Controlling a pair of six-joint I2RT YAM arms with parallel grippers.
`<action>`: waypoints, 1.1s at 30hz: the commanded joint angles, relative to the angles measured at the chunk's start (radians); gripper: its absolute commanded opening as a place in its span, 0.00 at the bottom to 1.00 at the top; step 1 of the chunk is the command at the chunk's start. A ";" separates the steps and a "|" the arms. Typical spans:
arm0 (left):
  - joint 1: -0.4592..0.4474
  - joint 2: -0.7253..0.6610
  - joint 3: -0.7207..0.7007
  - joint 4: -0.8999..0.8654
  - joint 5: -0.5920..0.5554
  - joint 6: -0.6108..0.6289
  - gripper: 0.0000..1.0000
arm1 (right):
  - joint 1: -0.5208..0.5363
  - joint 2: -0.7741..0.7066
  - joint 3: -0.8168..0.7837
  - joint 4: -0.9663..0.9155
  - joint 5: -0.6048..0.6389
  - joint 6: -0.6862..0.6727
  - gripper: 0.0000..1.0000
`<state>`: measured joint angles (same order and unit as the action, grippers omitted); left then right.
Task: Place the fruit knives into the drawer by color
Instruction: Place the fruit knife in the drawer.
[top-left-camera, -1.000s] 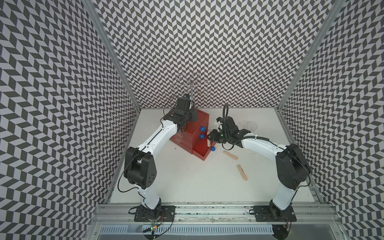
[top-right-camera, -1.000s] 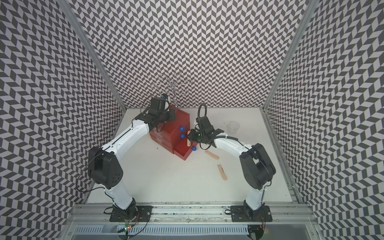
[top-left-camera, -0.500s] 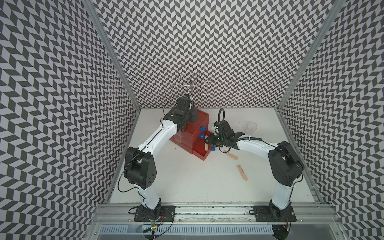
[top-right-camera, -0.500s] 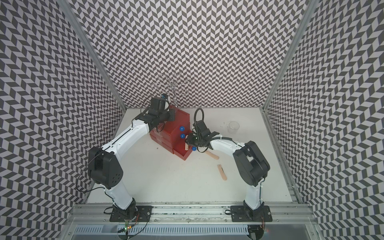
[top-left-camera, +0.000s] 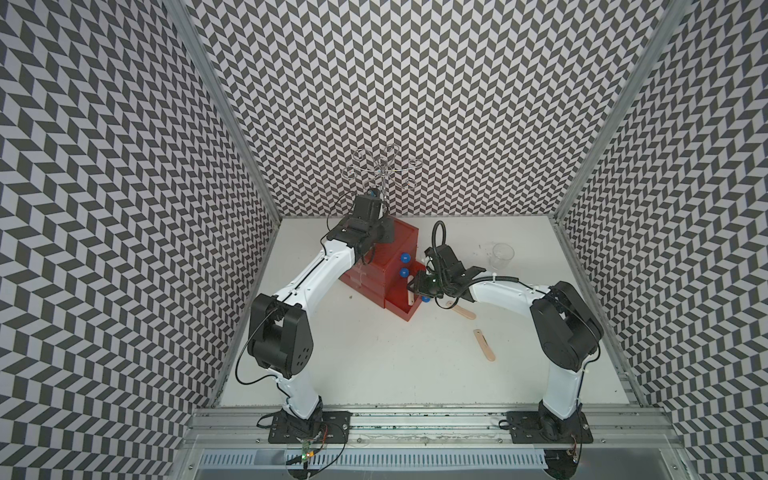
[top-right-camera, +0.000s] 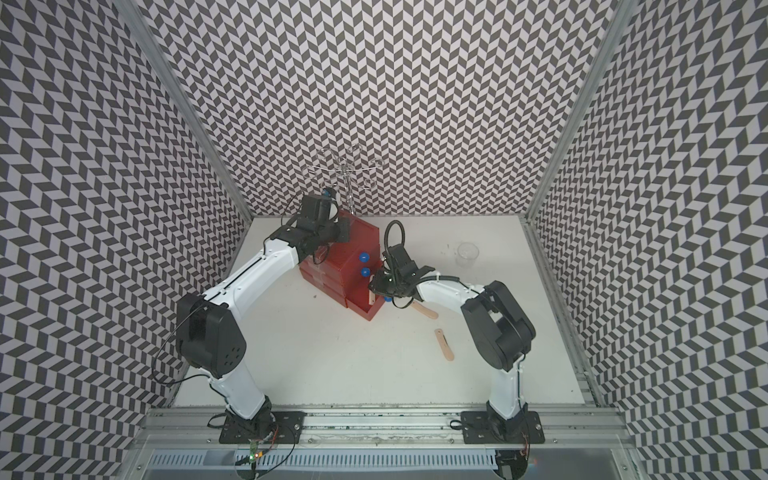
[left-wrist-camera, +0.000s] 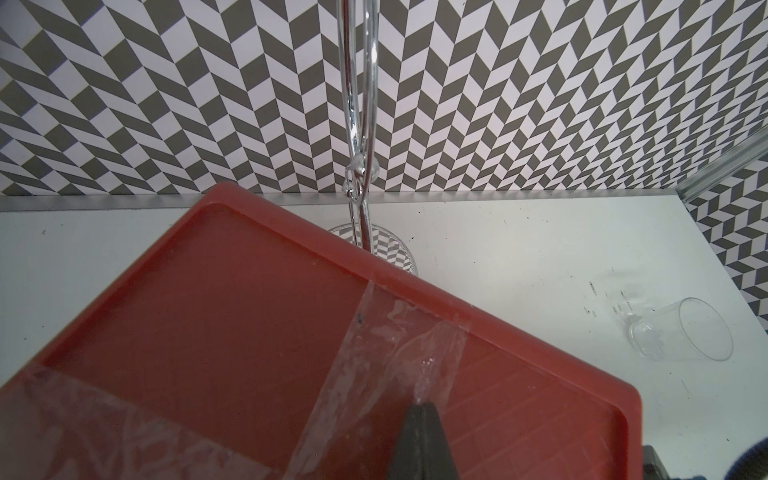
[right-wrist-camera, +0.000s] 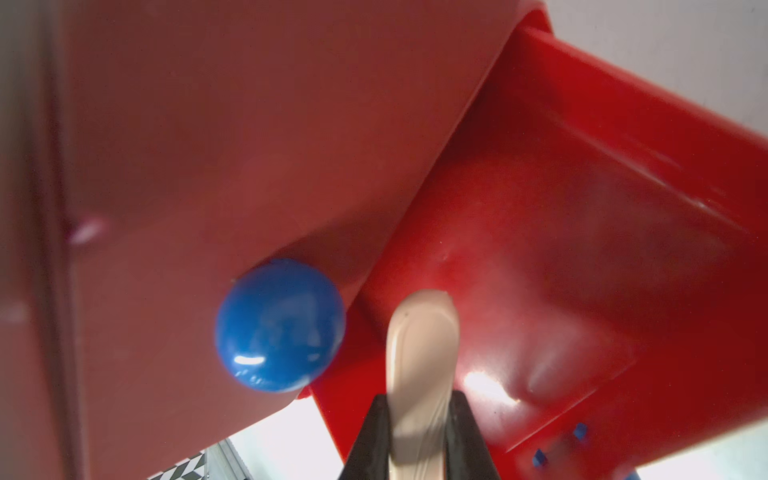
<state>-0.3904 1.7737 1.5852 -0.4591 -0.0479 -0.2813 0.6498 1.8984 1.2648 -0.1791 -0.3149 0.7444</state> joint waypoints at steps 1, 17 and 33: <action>0.001 0.110 -0.076 -0.274 -0.007 0.004 0.00 | 0.007 0.021 -0.006 0.023 0.010 -0.003 0.16; 0.001 0.108 -0.076 -0.273 -0.007 0.002 0.00 | 0.007 0.018 0.024 0.006 -0.003 -0.031 0.36; 0.001 0.109 -0.076 -0.273 -0.011 0.001 0.00 | 0.005 -0.141 0.140 -0.211 0.061 -0.335 0.37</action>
<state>-0.3904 1.7737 1.5852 -0.4591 -0.0483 -0.2813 0.6514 1.8378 1.3457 -0.3157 -0.3096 0.5247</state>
